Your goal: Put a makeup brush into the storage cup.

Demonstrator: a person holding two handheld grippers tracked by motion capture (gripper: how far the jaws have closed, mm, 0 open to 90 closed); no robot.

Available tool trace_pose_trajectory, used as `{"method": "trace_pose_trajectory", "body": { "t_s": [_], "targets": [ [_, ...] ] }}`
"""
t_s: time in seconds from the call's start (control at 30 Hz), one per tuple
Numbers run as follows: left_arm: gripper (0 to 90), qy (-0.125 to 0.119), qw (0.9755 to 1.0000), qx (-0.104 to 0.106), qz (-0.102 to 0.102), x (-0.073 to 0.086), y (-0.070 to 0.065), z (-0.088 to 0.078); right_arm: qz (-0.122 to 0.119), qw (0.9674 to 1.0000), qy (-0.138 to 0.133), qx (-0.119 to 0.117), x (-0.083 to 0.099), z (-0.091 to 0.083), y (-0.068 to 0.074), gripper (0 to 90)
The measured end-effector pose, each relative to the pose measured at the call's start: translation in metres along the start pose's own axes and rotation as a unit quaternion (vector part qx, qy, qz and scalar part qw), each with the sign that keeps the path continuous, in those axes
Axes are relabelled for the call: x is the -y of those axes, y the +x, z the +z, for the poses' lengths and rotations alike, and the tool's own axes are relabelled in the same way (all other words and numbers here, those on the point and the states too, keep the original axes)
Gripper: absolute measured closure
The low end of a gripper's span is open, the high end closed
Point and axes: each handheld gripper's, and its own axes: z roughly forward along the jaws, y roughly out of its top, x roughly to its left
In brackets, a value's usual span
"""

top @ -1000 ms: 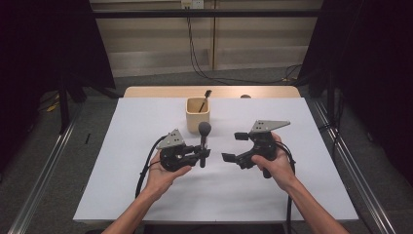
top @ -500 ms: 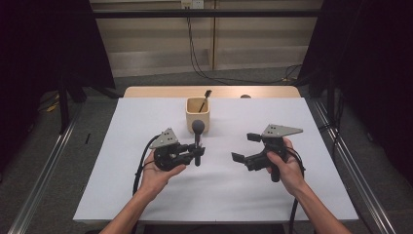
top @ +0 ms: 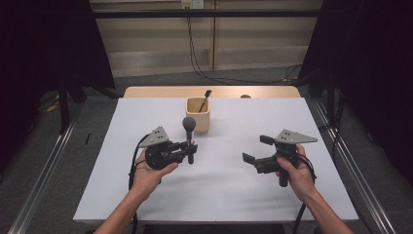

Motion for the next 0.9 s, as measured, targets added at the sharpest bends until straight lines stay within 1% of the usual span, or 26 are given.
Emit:
{"method": "trace_pose_trajectory", "body": {
  "t_s": [0.03, 0.07, 0.1, 0.13, 0.17, 0.2, 0.27, 0.33, 0.37, 0.4, 0.47, 0.5, 0.53, 0.63, 0.7, 0.77, 0.8, 0.83, 0.87, 0.9],
  "targets": [
    [74.6, 0.004, 0.9999, -0.011, 0.001, -0.001, 0.001, -0.002, 0.001, 1.0000, 0.002, 0.002, 0.001, -0.001, -0.001, 0.6],
    [74.7, 0.003, 0.9999, -0.014, 0.002, -0.001, 0.003, -0.003, 0.001, 1.0000, 0.002, 0.006, 0.003, -0.003, -0.002, 0.6],
    [74.7, -0.001, 0.9999, -0.014, -0.002, -0.001, 0.005, -0.005, 0.001, 0.9999, 0.002, 0.013, 0.004, -0.004, -0.002, 0.5],
    [74.6, 0.000, 0.9999, -0.015, -0.001, -0.001, 0.006, -0.006, 0.002, 0.9998, -0.001, 0.019, 0.006, -0.006, -0.003, 0.6],
    [74.7, -0.001, 0.9998, -0.021, 0.003, -0.002, 0.007, -0.008, 0.000, 0.9997, -0.004, 0.024, 0.008, -0.007, -0.004, 0.5],
    [74.7, -0.001, 0.9998, -0.019, 0.005, -0.002, 0.008, -0.009, 0.002, 0.9996, -0.005, 0.026, 0.011, -0.009, -0.005, 0.5],
    [74.7, -0.002, 0.9996, -0.025, 0.008, -0.003, 0.008, -0.010, 0.003, 0.9993, -0.006, 0.036, 0.014, -0.012, -0.007, 0.5],
    [74.7, -0.001, 0.9996, -0.025, 0.013, -0.005, 0.009, -0.012, 0.002, 0.9990, -0.009, 0.044, 0.017, -0.015, -0.008, 0.5],
    [74.7, -0.002, 0.9996, -0.027, 0.013, -0.006, 0.009, -0.013, 0.003, 0.9987, -0.012, 0.051, 0.019, -0.017, -0.009, 0.5],
    [74.6, -0.004, 0.9994, -0.031, 0.012, -0.007, 0.009, -0.013, 0.006, 0.9985, -0.013, 0.052, 0.020, -0.019, -0.009, 0.6],
    [74.7, -0.004, 0.9994, -0.032, 0.016, -0.010, 0.011, -0.015, 0.005, 0.9983, -0.016, 0.056, 0.023, -0.023, -0.010, 0.6],
    [74.7, -0.004, 0.9992, -0.037, 0.015, -0.011, 0.011, -0.016, 0.007, 0.9985, -0.016, 0.053, 0.025, -0.024, -0.010, 0.5],
    [74.6, 0.000, 0.9992, -0.036, 0.018, -0.012, 0.012, -0.016, 0.005, 0.9985, -0.019, 0.051, 0.026, -0.026, -0.010, 0.3],
    [74.6, -0.007, 0.9990, -0.043, 0.013, -0.013, 0.015, -0.019, 0.002, 0.9979, -0.022, 0.061, 0.030, -0.030, -0.010, 0.2],
    [74.7, -0.005, 0.9988, -0.046, 0.015, -0.014, 0.017, -0.020, 0.008, 0.9975, -0.025, 0.066, 0.033, -0.033, -0.010, 0.4],
    [74.7, -0.002, 0.9985, -0.050, 0.021, -0.014, 0.020, -0.020, -0.005, 0.9961, -0.032, 0.083, 0.036, -0.037, -0.010, 0.3],
    [74.6, 0.000, 0.9984, -0.052, 0.021, -0.014, 0.021, -0.020, -0.002, 0.9957, -0.034, 0.086, 0.038, -0.040, -0.010, 0.2],
    [74.7, -0.003, 0.9984, -0.053, 0.019, -0.015, 0.022, -0.019, 0.003, 0.9957, -0.035, 0.086, 0.040, -0.041, -0.010, 0.2],
    [74.7, -0.003, 0.9985, -0.050, 0.020, -0.016, 0.023, -0.019, 0.012, 0.9952, -0.037, 0.089, 0.041, -0.043, -0.010, 0.4],
    [74.7, -0.006, 0.9984, -0.053, 0.018, -0.017, 0.024, -0.019, 0.011, 0.9944, -0.040, 0.097, 0.043, -0.045, -0.010, 0.4]
  ]
}}
